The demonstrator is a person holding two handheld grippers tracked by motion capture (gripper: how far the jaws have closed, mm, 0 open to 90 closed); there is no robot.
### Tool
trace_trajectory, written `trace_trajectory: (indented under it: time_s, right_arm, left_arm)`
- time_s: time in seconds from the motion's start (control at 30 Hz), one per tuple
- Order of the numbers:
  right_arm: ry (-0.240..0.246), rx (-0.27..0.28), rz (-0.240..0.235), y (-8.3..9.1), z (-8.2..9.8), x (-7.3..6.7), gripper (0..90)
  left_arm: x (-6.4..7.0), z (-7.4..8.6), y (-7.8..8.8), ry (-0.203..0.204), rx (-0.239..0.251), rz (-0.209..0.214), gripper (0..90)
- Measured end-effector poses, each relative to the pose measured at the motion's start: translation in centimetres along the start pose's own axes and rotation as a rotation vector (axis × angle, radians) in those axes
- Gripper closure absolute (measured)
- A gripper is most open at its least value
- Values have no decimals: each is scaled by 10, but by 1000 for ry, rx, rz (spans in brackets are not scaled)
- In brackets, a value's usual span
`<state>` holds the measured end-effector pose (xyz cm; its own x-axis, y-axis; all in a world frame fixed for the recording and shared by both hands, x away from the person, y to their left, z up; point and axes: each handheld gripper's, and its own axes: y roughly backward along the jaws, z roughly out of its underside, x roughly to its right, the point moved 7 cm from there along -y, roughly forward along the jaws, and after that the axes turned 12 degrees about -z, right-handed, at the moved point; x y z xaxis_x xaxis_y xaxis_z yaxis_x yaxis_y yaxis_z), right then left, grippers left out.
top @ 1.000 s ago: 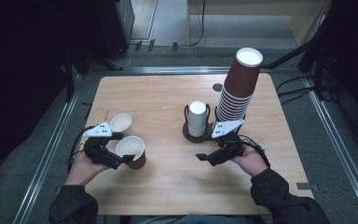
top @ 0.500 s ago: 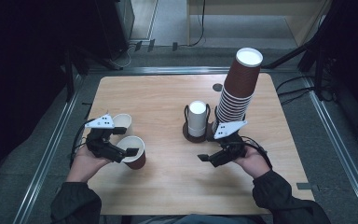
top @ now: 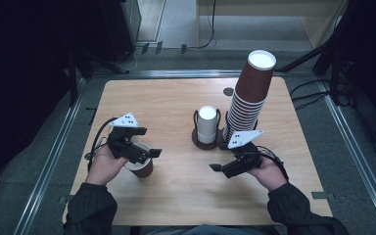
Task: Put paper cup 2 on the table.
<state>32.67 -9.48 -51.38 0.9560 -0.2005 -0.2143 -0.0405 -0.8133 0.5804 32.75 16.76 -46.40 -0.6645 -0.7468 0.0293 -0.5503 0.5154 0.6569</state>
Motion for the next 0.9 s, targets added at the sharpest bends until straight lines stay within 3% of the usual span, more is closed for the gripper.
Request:
trace_trajectory:
  time_s: [0.07,0.57,0.63,0.73,0.9]
  right_arm:
    - [0,1,1,1,0,0,223]
    - [-11,10,35,12,9,-2,219]
    - [-22,12,37,13,10,-3,219]
    - [-28,19,40,15,11,-4,219]
    - [-19,23,39,17,11,-8,218]
  left_arm:
    - [3,-2,-6,-16,-12,-15,0]
    - [34,-16,-39,-110,-41,13,0]
    - [37,-19,-42,-129,-36,-17,0]
    - [48,-23,-48,-140,-29,13,0]
    - [57,-24,-54,-164,-35,21,0]
